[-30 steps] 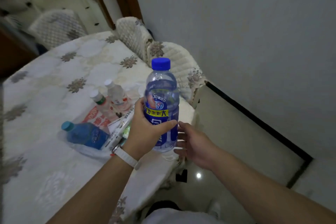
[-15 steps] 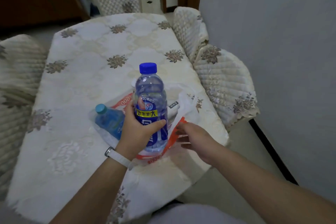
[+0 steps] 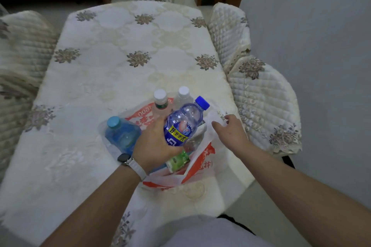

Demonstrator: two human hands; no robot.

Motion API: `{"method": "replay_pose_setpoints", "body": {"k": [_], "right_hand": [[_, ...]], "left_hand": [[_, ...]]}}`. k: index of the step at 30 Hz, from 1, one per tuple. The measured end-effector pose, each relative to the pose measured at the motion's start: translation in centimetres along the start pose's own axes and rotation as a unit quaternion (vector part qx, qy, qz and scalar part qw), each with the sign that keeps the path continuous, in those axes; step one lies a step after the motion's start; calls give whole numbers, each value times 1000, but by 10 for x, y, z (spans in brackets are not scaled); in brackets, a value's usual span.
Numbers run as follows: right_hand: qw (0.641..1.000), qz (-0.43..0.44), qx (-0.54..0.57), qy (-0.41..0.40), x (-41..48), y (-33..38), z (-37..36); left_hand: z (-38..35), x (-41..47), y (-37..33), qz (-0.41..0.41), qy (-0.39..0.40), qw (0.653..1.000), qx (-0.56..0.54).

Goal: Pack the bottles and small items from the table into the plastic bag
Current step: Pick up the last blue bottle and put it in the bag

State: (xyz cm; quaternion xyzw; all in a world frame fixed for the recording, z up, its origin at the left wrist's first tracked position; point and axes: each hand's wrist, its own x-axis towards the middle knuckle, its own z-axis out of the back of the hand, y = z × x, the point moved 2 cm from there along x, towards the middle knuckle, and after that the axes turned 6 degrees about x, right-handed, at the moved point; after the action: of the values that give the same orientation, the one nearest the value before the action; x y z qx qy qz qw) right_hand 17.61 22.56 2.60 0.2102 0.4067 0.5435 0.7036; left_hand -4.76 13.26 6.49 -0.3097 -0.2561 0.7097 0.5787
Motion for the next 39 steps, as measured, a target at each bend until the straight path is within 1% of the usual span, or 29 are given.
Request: {"method": "replay_pose_setpoints", "body": {"k": [3,9,11,14,17,20,22,24,26,30,36,39], "right_hand": [[998,-42,46,29,12,-1,-11],[992,-50,95,74,31,-9,-8],[984,-65,147,81,36,-11,0],[970,-79,217,77,38,-7,16],[973,-39,208,94,36,2,34],[973,-6,193,127,32,7,46],[974,-3,160,157,29,8,49],[974,-28,108,196,27,5,49],[965,-68,92,235,25,-2,48],[959,-111,99,243,24,-22,52],[944,-125,78,296,22,-32,62],[931,-108,142,319,18,-24,73]], "left_hand": [[-9,8,0,13,4,996,83],[-26,15,-7,-1,29,982,184],[-29,16,-11,6,40,975,217],[-33,17,-14,10,33,962,271],[-38,18,-14,27,35,955,292],[-44,15,-14,3,28,944,328],[-50,13,-17,-4,38,934,356],[-57,11,-18,-15,42,922,384],[-66,7,-19,-31,44,915,400],[-79,3,-19,-44,40,906,419],[-83,11,-27,-33,79,896,435],[-83,11,-30,-16,95,894,438]]}}
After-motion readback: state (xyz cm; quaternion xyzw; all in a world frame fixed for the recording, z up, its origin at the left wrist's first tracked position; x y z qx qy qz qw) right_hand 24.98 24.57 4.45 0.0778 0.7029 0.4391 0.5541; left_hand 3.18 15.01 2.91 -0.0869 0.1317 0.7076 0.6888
